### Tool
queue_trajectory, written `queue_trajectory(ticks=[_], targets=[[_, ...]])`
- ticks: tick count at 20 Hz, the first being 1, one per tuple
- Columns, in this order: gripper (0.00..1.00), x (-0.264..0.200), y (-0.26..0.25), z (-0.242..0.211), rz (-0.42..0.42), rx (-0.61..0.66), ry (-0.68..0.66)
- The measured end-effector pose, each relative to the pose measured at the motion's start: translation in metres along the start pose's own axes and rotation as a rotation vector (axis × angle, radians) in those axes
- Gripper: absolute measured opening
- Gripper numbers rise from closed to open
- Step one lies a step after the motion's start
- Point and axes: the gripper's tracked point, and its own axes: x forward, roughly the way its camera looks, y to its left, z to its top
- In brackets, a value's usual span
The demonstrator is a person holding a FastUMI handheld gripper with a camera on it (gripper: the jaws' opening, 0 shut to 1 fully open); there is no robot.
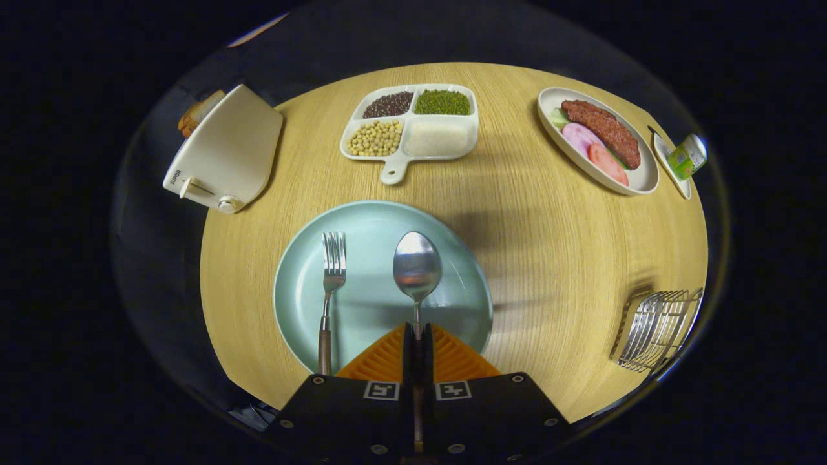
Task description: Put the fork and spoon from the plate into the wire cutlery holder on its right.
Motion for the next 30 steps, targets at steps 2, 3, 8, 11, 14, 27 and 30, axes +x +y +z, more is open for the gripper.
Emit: queue_trajectory(ticks=[2,3,8,11,14,27,30], targets=[[0.06,-0.012,-0.004,0.002,0.009,0.005,-0.032],[0.06,-0.017,-0.005,0.005,0.019,0.014,-0.05],[0.05,-0.054,-0.021,0.014,0.047,0.064,-0.144],[0.05,-0.082,-0.043,0.013,0.035,0.089,-0.206],[0.05,-0.108,-0.073,0.013,0.013,0.126,-0.262],[0.05,-0.157,-0.202,-0.031,-0.101,0.299,-0.293],[0.05,-0.151,-0.212,-0.049,-0.116,0.308,-0.256]])
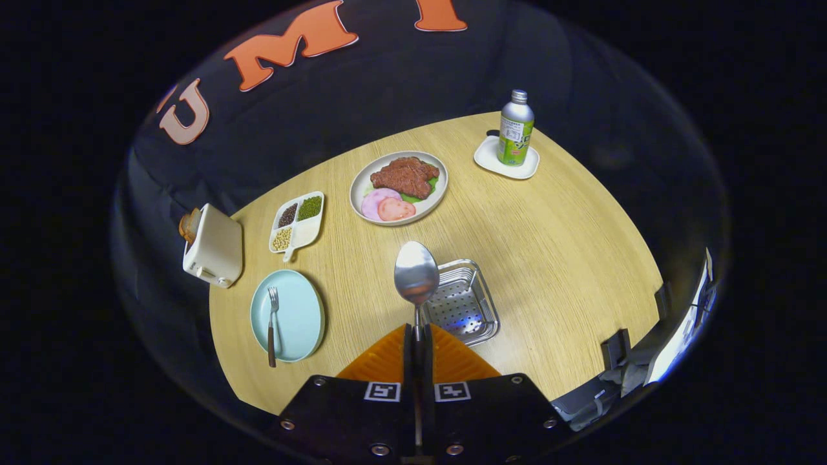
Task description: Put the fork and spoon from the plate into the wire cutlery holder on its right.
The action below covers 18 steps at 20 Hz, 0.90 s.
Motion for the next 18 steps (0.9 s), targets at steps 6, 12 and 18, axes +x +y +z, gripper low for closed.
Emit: queue_trajectory(ticks=[6,12,18], targets=[[0.06,0.009,-0.028,-0.008,-0.068,0.007,0.023],[0.09,-0.002,-0.011,0.031,-0.007,0.001,-0.111],[0.4,-0.038,0.026,0.092,0.057,-0.071,-0.403]])
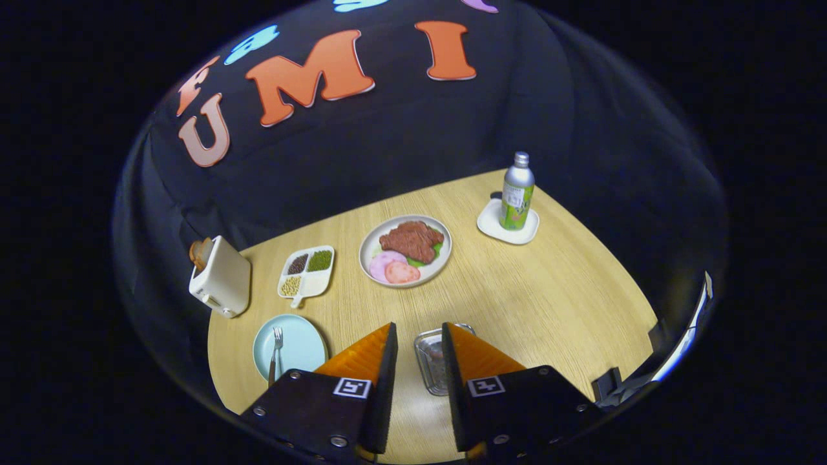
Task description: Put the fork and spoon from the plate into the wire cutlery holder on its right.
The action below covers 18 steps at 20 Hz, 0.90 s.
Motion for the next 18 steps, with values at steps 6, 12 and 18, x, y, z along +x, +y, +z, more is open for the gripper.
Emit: queue_trajectory(ticks=[6,12,18], targets=[[0.81,-0.033,0.057,0.077,0.107,-0.121,-0.362],[0.88,-0.091,0.114,0.129,0.184,-0.191,-0.76],[0.94,-0.09,0.171,0.114,0.213,-0.197,-0.754]])
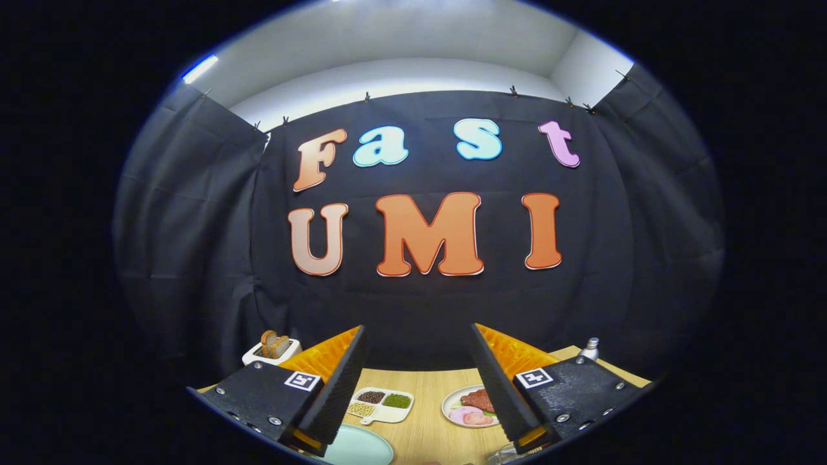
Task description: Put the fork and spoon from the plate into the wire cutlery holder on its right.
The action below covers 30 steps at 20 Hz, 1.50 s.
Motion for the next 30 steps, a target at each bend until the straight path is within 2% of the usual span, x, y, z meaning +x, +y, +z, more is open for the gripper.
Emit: queue_trajectory(ticks=[3,8,13,20,25,30], targets=[[0.97,0.003,0.032,-0.019,0.005,-0.024,0.074],[0.97,0.008,0.094,-0.04,0.067,-0.04,0.168],[0.97,0.016,0.135,-0.061,0.1,-0.082,0.231],[0.97,-0.002,0.156,-0.171,0.127,-0.021,0.694],[0.97,-0.021,0.16,-0.229,0.135,-0.077,0.918],[0.94,-0.037,0.162,-0.279,0.133,-0.066,1.129]])
